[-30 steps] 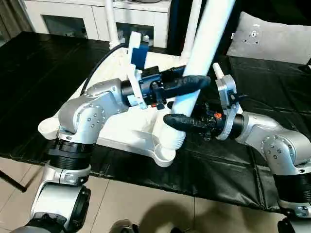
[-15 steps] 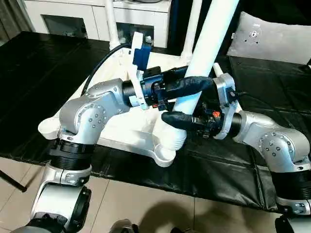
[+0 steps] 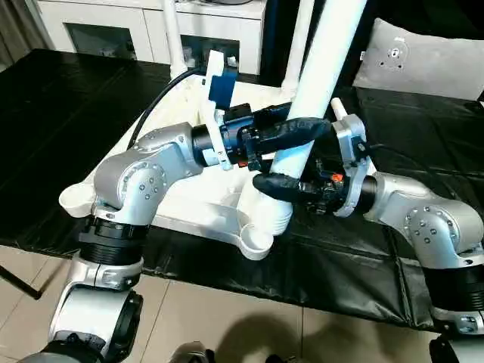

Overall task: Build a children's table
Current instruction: Pick table leg

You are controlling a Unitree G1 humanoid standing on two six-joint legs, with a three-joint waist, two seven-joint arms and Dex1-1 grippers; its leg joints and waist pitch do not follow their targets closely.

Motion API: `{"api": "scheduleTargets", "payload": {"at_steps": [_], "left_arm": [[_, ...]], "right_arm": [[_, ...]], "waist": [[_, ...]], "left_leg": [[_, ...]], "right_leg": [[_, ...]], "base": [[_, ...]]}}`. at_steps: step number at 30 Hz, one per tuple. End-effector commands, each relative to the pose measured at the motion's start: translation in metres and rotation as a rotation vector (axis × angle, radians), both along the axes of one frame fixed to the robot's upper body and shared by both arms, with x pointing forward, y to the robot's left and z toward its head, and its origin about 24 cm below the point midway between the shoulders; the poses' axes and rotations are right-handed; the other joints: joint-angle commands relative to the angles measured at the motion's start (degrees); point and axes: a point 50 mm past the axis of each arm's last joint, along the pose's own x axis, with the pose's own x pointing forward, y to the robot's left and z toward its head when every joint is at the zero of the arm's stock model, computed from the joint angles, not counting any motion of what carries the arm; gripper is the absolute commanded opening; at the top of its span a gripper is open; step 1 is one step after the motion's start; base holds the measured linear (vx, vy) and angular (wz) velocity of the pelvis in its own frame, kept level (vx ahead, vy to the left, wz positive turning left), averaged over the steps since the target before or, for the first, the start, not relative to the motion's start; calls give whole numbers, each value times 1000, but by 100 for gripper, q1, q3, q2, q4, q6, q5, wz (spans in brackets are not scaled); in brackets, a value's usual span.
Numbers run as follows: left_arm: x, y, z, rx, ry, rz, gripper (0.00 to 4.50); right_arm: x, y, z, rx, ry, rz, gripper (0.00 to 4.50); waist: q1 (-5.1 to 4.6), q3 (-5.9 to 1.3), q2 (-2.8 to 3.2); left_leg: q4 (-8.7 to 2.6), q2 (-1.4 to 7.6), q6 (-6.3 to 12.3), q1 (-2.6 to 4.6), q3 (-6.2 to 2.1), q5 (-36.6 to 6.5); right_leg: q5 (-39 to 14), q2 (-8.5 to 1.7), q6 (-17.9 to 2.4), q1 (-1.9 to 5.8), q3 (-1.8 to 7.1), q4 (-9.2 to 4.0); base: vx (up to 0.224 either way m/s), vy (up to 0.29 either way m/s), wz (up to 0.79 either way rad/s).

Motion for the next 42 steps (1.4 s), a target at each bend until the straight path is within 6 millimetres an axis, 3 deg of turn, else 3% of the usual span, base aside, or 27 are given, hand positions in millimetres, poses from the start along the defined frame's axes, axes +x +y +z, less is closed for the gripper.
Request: {"api": "scheduleTargets", "payload": {"at_steps": [1,4,6,10,15,19,23,26,30,33,35,36,37,42], "left_arm": [[-16,-11,6,0,-51,-106,289],[-25,-20,1,30,-57,-154,295],[-27,-23,-1,30,-54,-170,322],[-35,-34,3,-51,-11,-233,343],[-34,-34,5,-97,11,-217,390],[-21,-23,8,-173,27,-100,428],[-8,-5,15,-325,83,-13,450],[1,13,12,-373,106,95,450],[6,34,-4,-238,74,219,450],[11,56,-25,-14,35,401,450],[11,58,-27,10,24,418,450],[10,62,-32,47,23,447,450],[5,71,-46,169,-19,527,450],[-10,77,-73,388,-100,470,450]], "right_arm": [[2,-3,-6,-33,30,-47,192],[1,1,-11,-53,42,-52,192],[1,3,-12,-61,46,-54,192],[1,6,-18,-64,60,-59,191],[3,8,-21,-60,55,-95,191],[4,8,-18,-22,18,-156,191],[5,4,-18,1,39,-247,191],[-2,2,-20,8,56,-281,190],[-4,-4,-24,5,28,-405,189],[3,-18,-34,-83,5,-630,189],[3,-19,-35,-83,13,-644,189],[3,-20,-36,-98,7,-671,189],[4,-23,-40,-140,-21,-739,189],[1,-22,-39,-177,-71,-788,189]], "waist": [[5,-529,-56],[-2,-524,-64],[-4,-523,-62],[13,-514,-66],[16,-510,-61],[0,-527,-14],[-6,-532,2],[-4,-528,-2],[-43,-532,22],[-72,-511,3],[-70,-502,21],[-64,-504,29],[-76,-497,41],[-101,-496,36]], "left_leg": [[-374,530,341,56,-211,-302],[-371,510,355,52,-193,-294],[-373,506,361,49,-193,-292],[-373,502,321,57,-189,-359],[-368,471,296,51,-185,-423],[-377,525,284,62,-220,-439],[-371,513,266,65,-215,-410],[-381,537,258,80,-223,-448],[-404,519,240,58,-242,-424],[-411,480,139,100,-213,-519],[-406,468,142,118,-197,-605],[-408,477,147,122,-199,-617],[-442,555,144,130,-253,-727],[-454,539,149,111,-231,-728]], "right_leg": [[-2224,-862,607,371,472,-537],[-2259,-855,588,367,477,-543],[-2274,-843,611,364,474,-541],[-2418,-858,673,363,463,-580],[-2520,-841,762,361,448,-606],[-2329,-841,696,356,445,-587],[-2265,-849,526,357,447,-579],[-2224,-864,517,350,469,-587],[-2149,-848,686,362,465,-555],[-2441,-838,879,319,463,-601],[-2603,-838,907,320,443,-642],[-2620,-842,901,323,438,-651],[-2516,-841,834,297,438,-623],[-2421,-884,702,312,495,-587]], "base": [[0,0,0],[0,0,0],[0,0,0],[0,0,0],[0,0,0],[0,0,0],[0,0,0],[0,0,0],[0,0,0],[0,0,0],[0,0,0],[0,0,0],[0,0,0],[0,0,0]]}}
